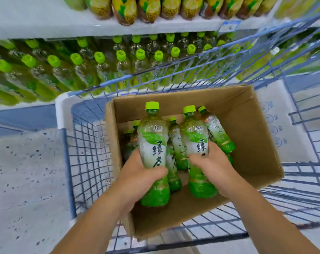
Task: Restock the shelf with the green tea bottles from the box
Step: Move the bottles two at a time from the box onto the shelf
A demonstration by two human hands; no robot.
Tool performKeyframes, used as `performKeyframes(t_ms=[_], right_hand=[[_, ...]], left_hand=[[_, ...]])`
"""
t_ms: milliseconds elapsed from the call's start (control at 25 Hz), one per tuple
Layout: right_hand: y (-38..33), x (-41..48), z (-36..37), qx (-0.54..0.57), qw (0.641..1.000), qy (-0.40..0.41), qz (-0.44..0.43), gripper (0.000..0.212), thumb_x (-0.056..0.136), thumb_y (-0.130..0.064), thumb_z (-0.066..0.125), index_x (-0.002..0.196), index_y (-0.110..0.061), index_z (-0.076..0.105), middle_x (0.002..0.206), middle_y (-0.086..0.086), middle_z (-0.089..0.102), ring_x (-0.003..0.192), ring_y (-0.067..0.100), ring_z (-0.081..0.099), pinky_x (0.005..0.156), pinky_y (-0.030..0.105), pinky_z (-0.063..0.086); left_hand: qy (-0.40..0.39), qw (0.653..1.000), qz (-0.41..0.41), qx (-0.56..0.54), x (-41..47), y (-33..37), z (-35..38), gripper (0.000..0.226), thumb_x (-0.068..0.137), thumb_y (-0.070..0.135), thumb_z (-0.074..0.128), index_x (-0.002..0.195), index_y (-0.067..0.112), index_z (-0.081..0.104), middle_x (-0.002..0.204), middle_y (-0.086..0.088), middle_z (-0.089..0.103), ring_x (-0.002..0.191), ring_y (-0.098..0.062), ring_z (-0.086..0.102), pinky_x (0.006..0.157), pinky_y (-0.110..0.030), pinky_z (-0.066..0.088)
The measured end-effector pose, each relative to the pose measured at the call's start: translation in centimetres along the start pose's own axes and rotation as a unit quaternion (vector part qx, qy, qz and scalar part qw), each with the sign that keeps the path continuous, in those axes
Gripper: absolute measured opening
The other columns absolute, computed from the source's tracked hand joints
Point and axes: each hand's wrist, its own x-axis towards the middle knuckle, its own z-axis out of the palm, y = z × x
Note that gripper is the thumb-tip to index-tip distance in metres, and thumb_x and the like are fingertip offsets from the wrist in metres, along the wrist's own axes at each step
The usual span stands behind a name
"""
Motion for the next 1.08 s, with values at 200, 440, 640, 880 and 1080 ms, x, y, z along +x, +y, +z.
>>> performKeyframes(t_ms=[200,440,640,880,1080], right_hand=[[-6.3,-4.2,4.1,-0.016,0.998,0.033,-0.047,0.044,0.052,-0.05,0.063,0.091,-0.029,0.059,0.075,-0.007,0.068,0.068,0.01,0.066,0.059,0.031,0.053],[-15.4,-8.0,12.6,-0.027,0.989,0.065,-0.134,0.047,0.046,-0.055,0.062,0.086,-0.031,0.056,0.076,-0.027,0.065,0.061,-0.008,0.06,0.043,0.009,0.039],[-22.0,-9.3,21.1,-0.028,0.981,0.048,-0.187,0.051,0.046,-0.056,0.062,0.091,-0.033,0.059,0.081,-0.03,0.066,0.067,-0.008,0.063,0.043,0.01,0.041],[-27.6,-8.9,30.4,-0.015,0.972,0.026,-0.233,0.034,0.061,-0.037,0.076,0.088,-0.032,0.057,0.083,-0.028,0.065,0.066,-0.006,0.062,0.041,0.01,0.042],[-32.2,-7.0,34.8,0.007,0.965,0.017,-0.262,0.033,0.065,-0.031,0.08,0.091,-0.031,0.06,0.082,-0.024,0.067,0.068,-0.004,0.064,0.042,0.012,0.045]], left_hand=[[0.046,0.997,0.062,-0.013,-4.4,3.5,-6.1,0.046,0.071,0.026,0.088,0.104,0.046,0.062,0.092,0.017,0.076,0.08,-0.004,0.074,0.06,-0.024,0.059],[0.122,0.987,0.102,-0.012,-7.6,6.1,-16.9,0.044,0.061,0.033,0.081,0.101,0.032,0.063,0.082,0.014,0.075,0.072,-0.004,0.073,0.065,-0.031,0.056],[0.15,0.979,0.136,0.002,-9.0,7.2,-27.4,0.034,0.066,0.028,0.078,0.098,0.032,0.064,0.081,0.008,0.076,0.072,-0.01,0.073,0.068,-0.037,0.059],[0.192,0.964,0.183,0.009,-9.0,8.9,-38.2,0.033,0.068,0.033,0.084,0.093,0.042,0.064,0.078,0.013,0.074,0.066,-0.004,0.07,0.054,-0.027,0.055],[0.225,0.945,0.236,0.034,-7.8,11.8,-44.0,0.031,0.069,0.038,0.086,0.091,0.048,0.066,0.08,0.014,0.075,0.067,-0.003,0.07,0.046,-0.014,0.051]])
